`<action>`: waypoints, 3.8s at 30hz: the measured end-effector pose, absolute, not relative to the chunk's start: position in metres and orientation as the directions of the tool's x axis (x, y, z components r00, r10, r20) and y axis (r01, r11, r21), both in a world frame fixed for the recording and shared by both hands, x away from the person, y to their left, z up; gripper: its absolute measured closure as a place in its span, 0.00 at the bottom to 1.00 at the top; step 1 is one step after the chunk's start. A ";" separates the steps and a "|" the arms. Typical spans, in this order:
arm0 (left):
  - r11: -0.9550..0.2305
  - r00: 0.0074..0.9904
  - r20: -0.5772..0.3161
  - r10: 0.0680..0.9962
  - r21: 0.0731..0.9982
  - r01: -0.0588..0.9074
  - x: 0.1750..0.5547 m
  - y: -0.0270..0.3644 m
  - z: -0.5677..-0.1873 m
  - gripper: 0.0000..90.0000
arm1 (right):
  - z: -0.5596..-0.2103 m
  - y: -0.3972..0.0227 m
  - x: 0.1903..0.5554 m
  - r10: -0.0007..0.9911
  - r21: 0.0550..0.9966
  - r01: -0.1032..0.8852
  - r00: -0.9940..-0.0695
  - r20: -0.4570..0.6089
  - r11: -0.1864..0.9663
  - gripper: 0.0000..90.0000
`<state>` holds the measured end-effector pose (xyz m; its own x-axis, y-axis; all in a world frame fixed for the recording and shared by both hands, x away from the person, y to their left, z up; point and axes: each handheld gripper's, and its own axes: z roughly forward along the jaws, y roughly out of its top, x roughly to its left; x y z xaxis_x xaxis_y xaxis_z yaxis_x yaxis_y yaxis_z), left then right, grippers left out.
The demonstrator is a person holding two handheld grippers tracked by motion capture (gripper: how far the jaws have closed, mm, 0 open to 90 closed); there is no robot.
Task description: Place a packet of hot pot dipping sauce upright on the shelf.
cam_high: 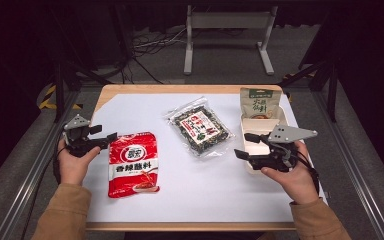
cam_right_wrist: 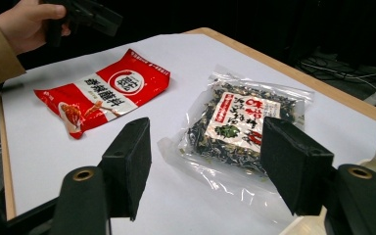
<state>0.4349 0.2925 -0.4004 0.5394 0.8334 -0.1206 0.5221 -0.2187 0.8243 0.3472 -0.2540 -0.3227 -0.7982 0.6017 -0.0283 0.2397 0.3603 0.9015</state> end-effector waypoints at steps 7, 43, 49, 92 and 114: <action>-0.191 0.531 -0.168 0.830 0.810 0.554 0.448 0.294 -0.414 0.31 | -0.329 -0.248 0.342 0.587 0.893 0.238 -0.809 -0.036 0.382 0.40; -0.238 0.571 -0.290 0.768 0.698 0.675 0.470 0.291 -0.447 0.46 | -0.342 -0.245 0.342 0.571 0.886 0.250 -0.821 -0.020 0.390 0.36; -0.241 0.580 -0.294 0.760 0.701 0.671 0.467 0.291 -0.444 0.52 | -0.342 -0.246 0.342 0.571 0.888 0.251 -0.821 -0.014 0.384 0.36; -0.389 0.596 -0.054 0.801 0.709 0.588 0.451 0.276 -0.446 0.96 | -0.345 -0.248 0.341 0.559 0.901 0.232 -0.829 -0.014 0.366 0.40; -0.342 0.658 -0.084 0.748 0.801 0.492 0.422 0.280 -0.378 0.99 | -0.342 -0.247 0.339 0.537 0.909 0.206 -0.843 -0.022 0.361 0.55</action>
<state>0.4216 0.2796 -0.3780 0.6578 0.7485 -0.0837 0.4916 -0.3424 0.8007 0.3395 -0.2468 -0.3423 -0.8434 0.5368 -0.0216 0.2065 0.3610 0.9094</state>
